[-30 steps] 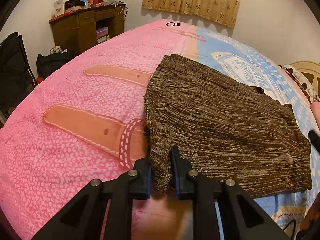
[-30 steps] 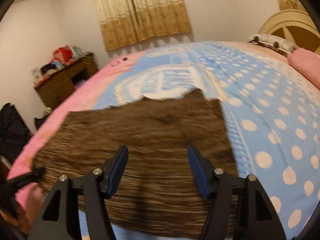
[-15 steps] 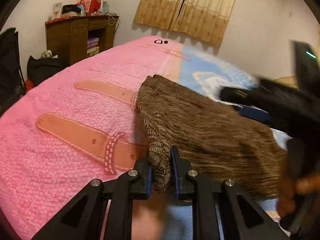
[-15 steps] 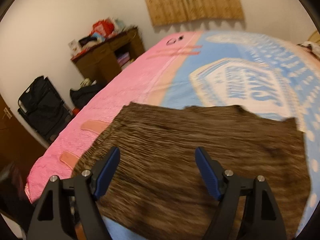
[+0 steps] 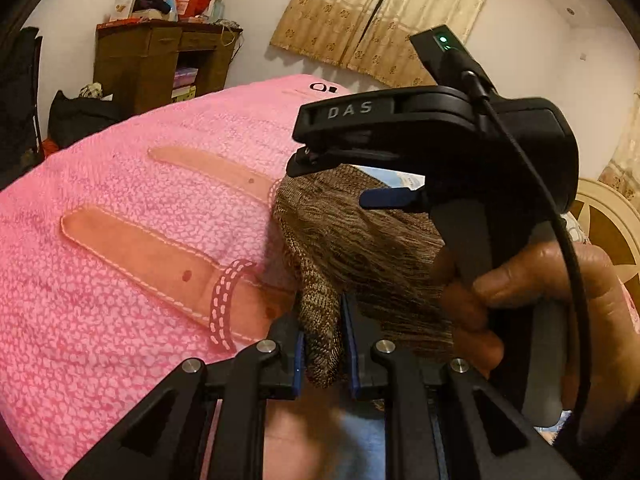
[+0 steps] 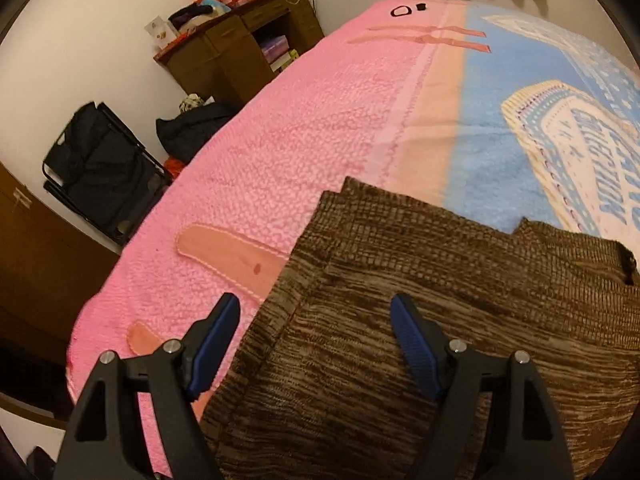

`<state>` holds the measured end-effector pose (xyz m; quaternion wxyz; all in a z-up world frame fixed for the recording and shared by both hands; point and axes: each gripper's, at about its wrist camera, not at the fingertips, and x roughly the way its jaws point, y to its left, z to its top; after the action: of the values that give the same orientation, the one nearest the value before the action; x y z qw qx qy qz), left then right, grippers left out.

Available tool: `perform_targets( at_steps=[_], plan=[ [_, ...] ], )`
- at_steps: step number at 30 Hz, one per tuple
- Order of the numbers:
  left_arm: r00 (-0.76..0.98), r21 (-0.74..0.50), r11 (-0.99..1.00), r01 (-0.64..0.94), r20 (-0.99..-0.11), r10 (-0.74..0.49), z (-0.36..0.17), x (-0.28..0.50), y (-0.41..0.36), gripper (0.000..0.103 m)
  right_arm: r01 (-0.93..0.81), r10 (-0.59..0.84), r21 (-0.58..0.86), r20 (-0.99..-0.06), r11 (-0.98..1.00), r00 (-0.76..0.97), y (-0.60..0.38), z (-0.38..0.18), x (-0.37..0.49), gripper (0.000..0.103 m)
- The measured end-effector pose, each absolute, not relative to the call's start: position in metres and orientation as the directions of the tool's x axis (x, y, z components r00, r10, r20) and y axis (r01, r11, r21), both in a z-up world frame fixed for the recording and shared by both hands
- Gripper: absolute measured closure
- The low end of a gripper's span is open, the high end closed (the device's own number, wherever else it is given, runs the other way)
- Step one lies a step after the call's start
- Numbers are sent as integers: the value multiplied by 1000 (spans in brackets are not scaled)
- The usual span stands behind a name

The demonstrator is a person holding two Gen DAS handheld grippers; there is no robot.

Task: Fold small clothes
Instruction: 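Grasp the sweater edge with the left tool while the right tool grasps beside it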

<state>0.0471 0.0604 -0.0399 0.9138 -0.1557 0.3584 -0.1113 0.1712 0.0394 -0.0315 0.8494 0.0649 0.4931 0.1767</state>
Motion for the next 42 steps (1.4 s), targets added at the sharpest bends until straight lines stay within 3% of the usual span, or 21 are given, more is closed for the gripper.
perform_targets(
  at_steps=[3,5,9,10,11,12,14,17,22,29,33,35,42],
  plan=[
    [724,-383,920,83,-611,-320,-42,44,64,87,-245,333,245,-830,938,447,50,-35,182,22],
    [732,-394,915,86,-598,-326,-42,41,65,87,-258,319,225,-848,940,423,59,-43,191,17],
    [733,-384,920,82,-602,-317,-43,38,64,87,-306,215,79,-871,949,442,86,-54,199,10],
    [731,-386,919,77,-606,-315,-44,38,65,87,-312,173,27,-875,950,452,91,-56,199,16],
    [727,-389,919,71,-611,-315,-45,39,66,87,-309,133,-19,-876,951,464,95,-57,197,31],
    [723,-393,917,69,-613,-317,-45,40,66,87,-312,114,-45,-874,949,473,95,-57,196,38],
    [723,-384,920,74,-615,-314,-43,40,65,87,-296,106,-43,-876,954,470,88,-56,197,71],
    [731,-370,924,95,-604,-317,-35,40,58,87,-247,204,102,-878,964,433,59,-47,204,86],
    [745,-357,924,135,-578,-332,-17,30,46,87,-176,402,362,-810,916,427,12,-32,200,87],
    [742,-322,922,217,-559,-370,1,21,12,87,-145,505,503,-719,852,478,-36,-11,182,87],
    [738,-295,917,270,-548,-394,8,10,-8,87,-133,506,518,-694,845,512,-64,-1,170,87],
    [730,-286,910,299,-545,-412,12,7,-21,93,-121,504,527,-683,841,529,-79,4,164,88],
    [706,-236,879,415,-527,-474,23,-7,-76,93,-73,455,512,-677,856,578,-149,15,142,88]
  ],
)
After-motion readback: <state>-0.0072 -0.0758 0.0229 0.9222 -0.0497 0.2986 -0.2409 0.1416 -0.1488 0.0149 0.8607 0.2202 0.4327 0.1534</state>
